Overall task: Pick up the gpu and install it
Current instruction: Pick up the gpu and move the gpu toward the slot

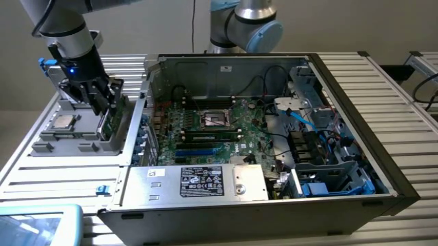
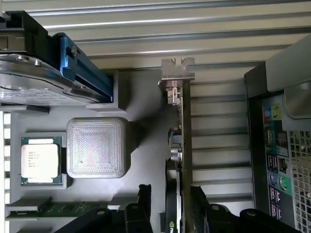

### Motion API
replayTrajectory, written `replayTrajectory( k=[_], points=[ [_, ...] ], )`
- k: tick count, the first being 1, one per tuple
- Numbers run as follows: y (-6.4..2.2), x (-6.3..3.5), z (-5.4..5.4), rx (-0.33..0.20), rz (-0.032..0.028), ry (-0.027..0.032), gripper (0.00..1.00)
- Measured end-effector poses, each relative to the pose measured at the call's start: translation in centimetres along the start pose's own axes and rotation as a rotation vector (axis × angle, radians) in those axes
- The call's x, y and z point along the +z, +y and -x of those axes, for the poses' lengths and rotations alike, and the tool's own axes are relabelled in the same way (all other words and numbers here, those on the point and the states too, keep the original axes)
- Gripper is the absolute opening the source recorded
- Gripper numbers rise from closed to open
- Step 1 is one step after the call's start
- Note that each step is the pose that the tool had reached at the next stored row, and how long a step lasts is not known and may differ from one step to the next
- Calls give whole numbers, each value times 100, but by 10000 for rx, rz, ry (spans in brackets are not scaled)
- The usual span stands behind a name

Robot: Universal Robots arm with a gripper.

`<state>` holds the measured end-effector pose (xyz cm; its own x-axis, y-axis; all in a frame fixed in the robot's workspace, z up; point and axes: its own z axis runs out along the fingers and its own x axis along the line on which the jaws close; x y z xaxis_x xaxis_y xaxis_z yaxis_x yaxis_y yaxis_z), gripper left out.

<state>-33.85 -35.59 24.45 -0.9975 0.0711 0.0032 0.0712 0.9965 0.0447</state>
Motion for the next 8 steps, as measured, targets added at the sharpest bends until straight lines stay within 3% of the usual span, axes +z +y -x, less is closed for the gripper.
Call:
replayTrajectory(
  k=[5,8],
  points=[
    [-1,27,2,0,-1,3,46],
    [-1,28,2,0,-1,0,38]
  ],
)
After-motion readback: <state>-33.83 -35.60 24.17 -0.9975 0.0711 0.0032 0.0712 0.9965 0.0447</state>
